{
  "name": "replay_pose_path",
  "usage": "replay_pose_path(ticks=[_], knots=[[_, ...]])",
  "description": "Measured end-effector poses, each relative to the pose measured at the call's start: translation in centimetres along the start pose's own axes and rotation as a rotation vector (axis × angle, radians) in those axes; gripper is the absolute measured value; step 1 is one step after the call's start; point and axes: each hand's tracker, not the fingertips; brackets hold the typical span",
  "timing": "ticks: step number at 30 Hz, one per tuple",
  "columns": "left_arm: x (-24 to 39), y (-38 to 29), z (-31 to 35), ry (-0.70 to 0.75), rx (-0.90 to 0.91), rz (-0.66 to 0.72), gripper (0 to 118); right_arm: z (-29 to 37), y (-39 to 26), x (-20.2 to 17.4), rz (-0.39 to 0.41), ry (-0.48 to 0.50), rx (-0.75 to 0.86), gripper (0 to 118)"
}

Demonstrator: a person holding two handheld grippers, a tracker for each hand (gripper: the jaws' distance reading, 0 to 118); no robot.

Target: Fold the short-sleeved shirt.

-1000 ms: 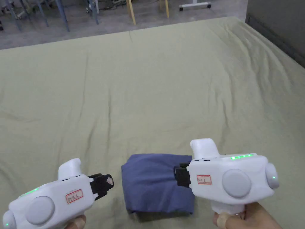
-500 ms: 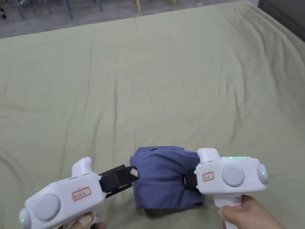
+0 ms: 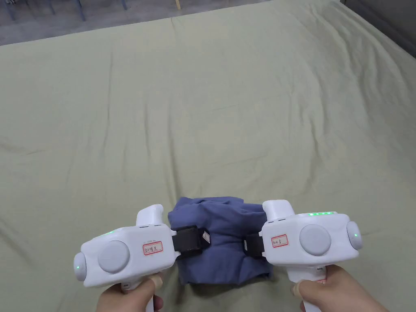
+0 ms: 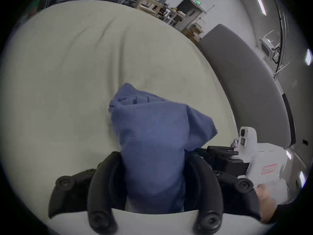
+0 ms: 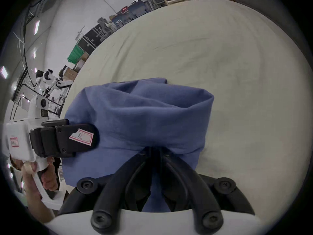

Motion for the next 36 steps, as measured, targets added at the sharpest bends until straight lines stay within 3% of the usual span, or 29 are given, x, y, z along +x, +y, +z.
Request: replay_pose_path(ticks=[3,6,9,14,19,23,27,35,36], knots=[[-0.8,0.5,1.4,-0.053,-0.036,0.054,53,1.0,0.2,-2.3,0.016,-0.048,0.018,13],[-2.2,1.7,4.4,-0.054,-0.026,0.061,52,3.2,-0.1,-6.9,0.131,-0.021,0.131,13],[-5.3,2.8,8.3,0.076,-0.01,-0.019,52,5.3,-0.3,-12.8,0.219,-0.051,0.192,13],[-13.8,4.0,15.2,0.23,-0.033,0.015,52,8.0,-1.2,-22.8,0.229,-0.029,0.274,14],[-23.0,4.3,21.3,0.309,-0.05,0.08,51,8.2,-3.1,-32.6,0.235,0.025,0.218,16],[-28.6,4.0,24.8,0.391,-0.084,0.076,51,7.5,-4.6,-38.8,0.351,0.103,0.169,19],[-33.5,3.7,26.3,0.541,-0.14,0.153,51,7.1,-5.4,-41.4,0.372,0.196,0.143,19],[-33.9,3.4,25.9,0.537,-0.126,0.157,52,6.3,-4.8,-40.0,0.364,0.166,0.139,19],[-33.7,3.5,26.0,0.547,-0.116,0.179,57,6.4,-4.7,-39.7,0.36,0.168,0.136,19]])
